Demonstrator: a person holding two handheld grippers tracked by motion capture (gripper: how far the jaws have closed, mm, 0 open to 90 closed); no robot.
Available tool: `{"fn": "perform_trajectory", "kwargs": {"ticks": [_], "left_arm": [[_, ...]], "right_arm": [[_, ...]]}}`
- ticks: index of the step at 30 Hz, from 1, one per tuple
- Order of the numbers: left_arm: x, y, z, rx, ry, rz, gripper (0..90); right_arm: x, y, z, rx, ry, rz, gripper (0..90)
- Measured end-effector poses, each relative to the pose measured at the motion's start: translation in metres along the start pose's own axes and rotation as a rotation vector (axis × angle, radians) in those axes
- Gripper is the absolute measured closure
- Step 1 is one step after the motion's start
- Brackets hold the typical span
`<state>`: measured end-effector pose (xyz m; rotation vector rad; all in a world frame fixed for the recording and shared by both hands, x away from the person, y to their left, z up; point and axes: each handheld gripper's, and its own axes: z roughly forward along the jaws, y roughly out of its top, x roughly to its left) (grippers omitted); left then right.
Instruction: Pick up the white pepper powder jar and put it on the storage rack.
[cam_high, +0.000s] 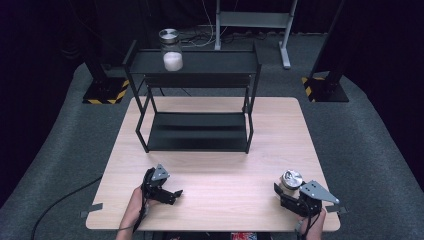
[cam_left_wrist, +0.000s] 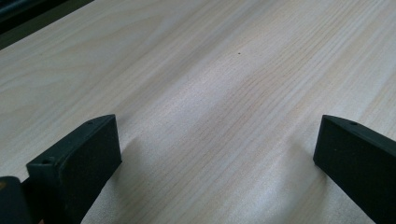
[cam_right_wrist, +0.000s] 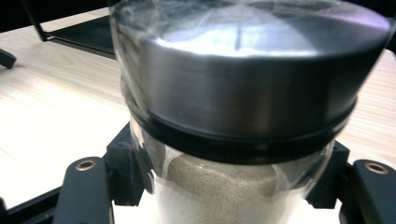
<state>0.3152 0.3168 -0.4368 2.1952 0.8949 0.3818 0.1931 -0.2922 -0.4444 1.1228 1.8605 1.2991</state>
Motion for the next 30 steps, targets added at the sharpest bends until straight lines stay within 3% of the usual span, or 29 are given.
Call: {"fn": "perform_trajectory", "kwargs": {"ticks": [12,30], "left_arm": [[0.000,0.000,0.000,0.000,0.000,0.000,0.2],[-0.001,-0.001,0.000,-0.003,0.004,0.004,0.2]], "right_arm": [[0.004,0.013,0.036,0.015,0.087,-0.025,30.3],[0.013,0.041,0.097,0.016,0.173,-0.064,30.3]]}}
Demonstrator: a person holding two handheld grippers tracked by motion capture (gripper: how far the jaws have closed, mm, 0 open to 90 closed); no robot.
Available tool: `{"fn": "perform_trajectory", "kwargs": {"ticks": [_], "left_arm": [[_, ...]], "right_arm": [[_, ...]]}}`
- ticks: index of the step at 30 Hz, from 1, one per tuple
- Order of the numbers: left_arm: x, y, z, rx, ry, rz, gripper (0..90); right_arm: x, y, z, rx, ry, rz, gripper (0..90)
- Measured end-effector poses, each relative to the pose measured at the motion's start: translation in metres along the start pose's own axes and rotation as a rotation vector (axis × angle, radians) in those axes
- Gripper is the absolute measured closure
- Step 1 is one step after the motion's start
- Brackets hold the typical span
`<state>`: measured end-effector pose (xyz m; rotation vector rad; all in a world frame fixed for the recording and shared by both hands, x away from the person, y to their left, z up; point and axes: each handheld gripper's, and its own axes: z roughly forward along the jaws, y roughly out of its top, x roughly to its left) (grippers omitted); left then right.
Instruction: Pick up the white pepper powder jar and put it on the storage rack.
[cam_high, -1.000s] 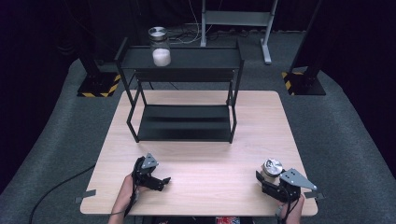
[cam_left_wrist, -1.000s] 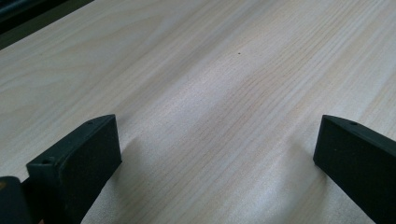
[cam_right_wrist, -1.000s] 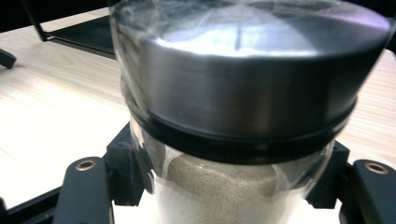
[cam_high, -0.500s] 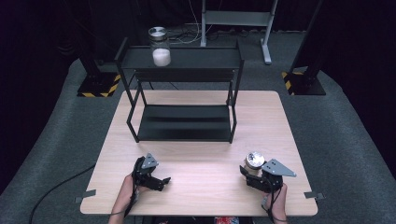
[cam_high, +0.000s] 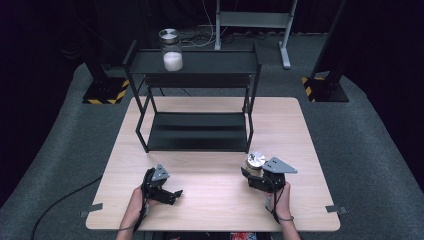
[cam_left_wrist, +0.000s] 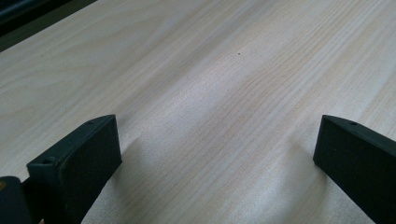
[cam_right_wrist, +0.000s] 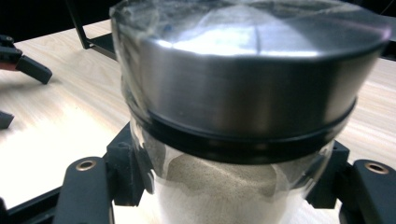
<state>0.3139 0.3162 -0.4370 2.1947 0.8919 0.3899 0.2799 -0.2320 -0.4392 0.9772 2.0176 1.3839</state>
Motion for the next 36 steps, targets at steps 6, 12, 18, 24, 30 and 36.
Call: {"fn": "perform_trajectory", "kwargs": {"ticks": [6,12,18,24,30,36], "left_arm": [[0.001,0.000,0.000,0.002,-0.004,-0.003,0.3],[0.001,0.000,0.000,0.002,-0.004,-0.004,0.3],[0.001,0.000,0.000,0.002,-0.004,-0.003,0.3],[0.001,0.000,0.000,0.001,-0.003,-0.001,0.3],[0.000,0.000,0.000,0.000,-0.001,0.000,0.3],[0.000,0.000,0.000,0.000,-0.002,-0.001,0.3]], "right_arm": [[-0.004,0.009,0.021,0.005,0.024,0.003,30.4],[-0.005,0.020,0.038,0.007,0.035,-0.008,30.4],[-0.009,0.032,0.056,0.014,0.050,-0.016,30.3],[-0.009,0.038,0.067,0.019,0.049,-0.023,30.4],[-0.009,0.044,0.075,0.018,0.051,-0.023,30.3],[-0.011,0.052,0.085,0.015,0.047,-0.022,30.3]]}}
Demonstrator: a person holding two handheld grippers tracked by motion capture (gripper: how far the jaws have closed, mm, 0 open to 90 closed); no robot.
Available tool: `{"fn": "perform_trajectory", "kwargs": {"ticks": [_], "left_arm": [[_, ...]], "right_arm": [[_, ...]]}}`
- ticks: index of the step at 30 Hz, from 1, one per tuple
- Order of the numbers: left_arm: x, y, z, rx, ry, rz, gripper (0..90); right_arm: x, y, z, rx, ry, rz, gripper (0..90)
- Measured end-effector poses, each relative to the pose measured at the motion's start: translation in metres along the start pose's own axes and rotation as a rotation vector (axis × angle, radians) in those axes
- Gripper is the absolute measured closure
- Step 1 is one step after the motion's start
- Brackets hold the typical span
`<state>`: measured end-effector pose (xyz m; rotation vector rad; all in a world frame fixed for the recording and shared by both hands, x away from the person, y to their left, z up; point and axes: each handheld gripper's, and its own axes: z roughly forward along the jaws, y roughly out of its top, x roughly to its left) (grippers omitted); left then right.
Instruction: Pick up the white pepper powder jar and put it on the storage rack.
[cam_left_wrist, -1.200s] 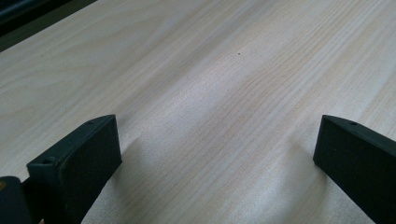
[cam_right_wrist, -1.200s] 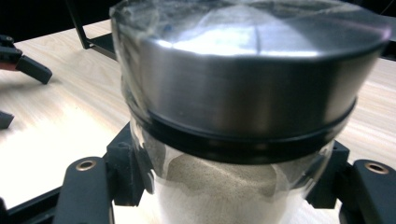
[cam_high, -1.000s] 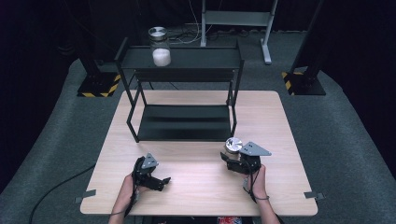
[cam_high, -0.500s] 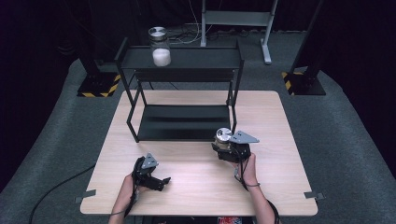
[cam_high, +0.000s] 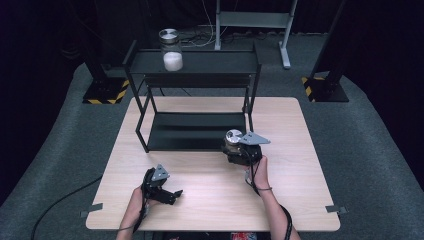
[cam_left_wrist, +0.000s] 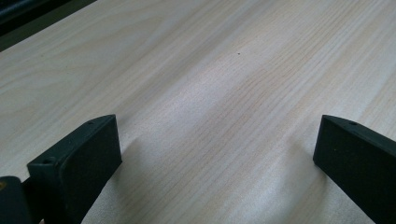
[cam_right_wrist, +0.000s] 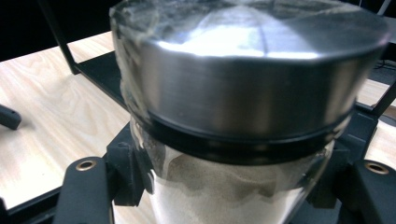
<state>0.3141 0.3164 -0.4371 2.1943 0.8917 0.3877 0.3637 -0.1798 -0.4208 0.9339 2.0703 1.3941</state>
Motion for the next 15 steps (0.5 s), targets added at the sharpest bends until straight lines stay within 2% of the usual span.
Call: {"fn": "perform_trajectory", "kwargs": {"ticks": [9,15], "left_arm": [[0.001,0.000,0.000,0.002,-0.002,-0.002,0.3],[0.000,0.000,0.000,0.001,-0.002,-0.001,0.3]], "right_arm": [[-0.004,0.009,0.013,0.004,-0.003,0.011,30.4],[-0.006,0.017,0.019,0.013,0.000,0.000,30.3]]}}
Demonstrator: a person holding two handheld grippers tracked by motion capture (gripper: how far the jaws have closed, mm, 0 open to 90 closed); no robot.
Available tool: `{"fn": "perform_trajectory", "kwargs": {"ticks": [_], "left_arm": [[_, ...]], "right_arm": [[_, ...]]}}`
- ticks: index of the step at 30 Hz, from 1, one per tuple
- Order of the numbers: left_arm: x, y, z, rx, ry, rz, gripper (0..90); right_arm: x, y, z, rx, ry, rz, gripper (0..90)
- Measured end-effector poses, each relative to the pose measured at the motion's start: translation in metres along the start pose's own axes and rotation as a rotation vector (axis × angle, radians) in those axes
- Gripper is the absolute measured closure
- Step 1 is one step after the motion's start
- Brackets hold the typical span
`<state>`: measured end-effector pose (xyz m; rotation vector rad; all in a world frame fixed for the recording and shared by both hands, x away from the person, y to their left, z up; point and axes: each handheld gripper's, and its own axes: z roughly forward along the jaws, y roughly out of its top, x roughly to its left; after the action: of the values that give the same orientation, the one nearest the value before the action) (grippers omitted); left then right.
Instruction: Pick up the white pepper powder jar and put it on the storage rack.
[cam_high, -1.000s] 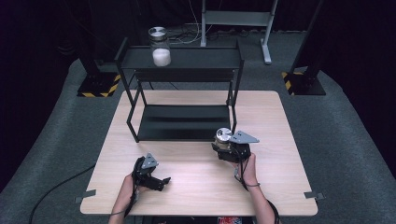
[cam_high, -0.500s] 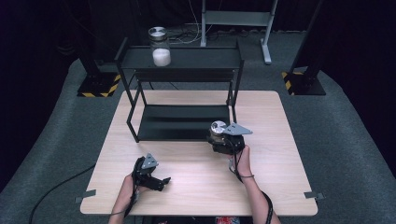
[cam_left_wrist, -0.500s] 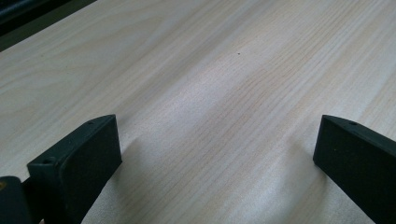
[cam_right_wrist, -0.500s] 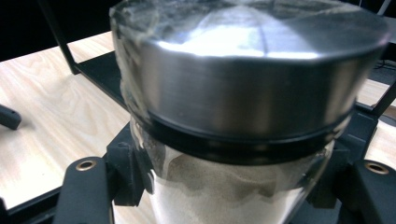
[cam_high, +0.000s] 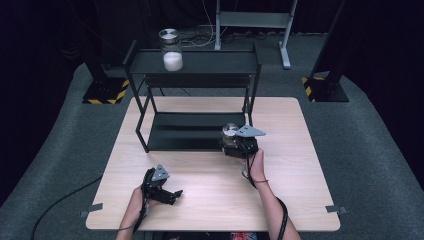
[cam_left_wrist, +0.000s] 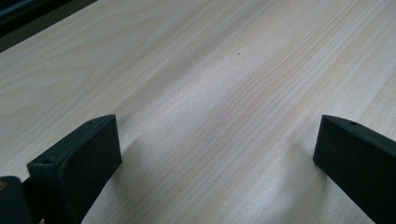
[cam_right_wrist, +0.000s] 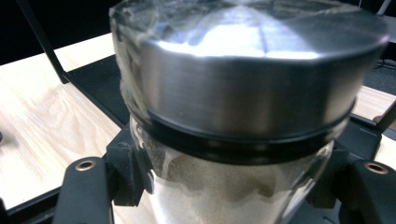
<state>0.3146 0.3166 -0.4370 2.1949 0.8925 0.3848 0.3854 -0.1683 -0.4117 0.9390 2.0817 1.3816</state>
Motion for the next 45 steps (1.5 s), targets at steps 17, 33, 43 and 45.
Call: {"fn": "perform_trajectory", "kwargs": {"ticks": [17,33,43,45], "left_arm": [[-0.001,0.000,0.000,-0.002,0.003,0.002,0.3],[-0.001,-0.001,0.000,-0.004,0.004,0.004,0.5],[-0.001,-0.001,0.000,-0.004,0.002,0.004,0.6],[-0.001,-0.001,0.000,-0.004,0.002,0.004,0.6]], "right_arm": [[-0.004,0.021,0.008,-0.009,-0.015,-0.005,30.3],[-0.009,0.043,0.003,-0.042,-0.001,-0.023,30.3],[-0.015,0.060,-0.008,-0.068,-0.005,-0.035,30.3],[-0.016,0.064,-0.010,-0.072,-0.007,-0.042,30.3]]}}
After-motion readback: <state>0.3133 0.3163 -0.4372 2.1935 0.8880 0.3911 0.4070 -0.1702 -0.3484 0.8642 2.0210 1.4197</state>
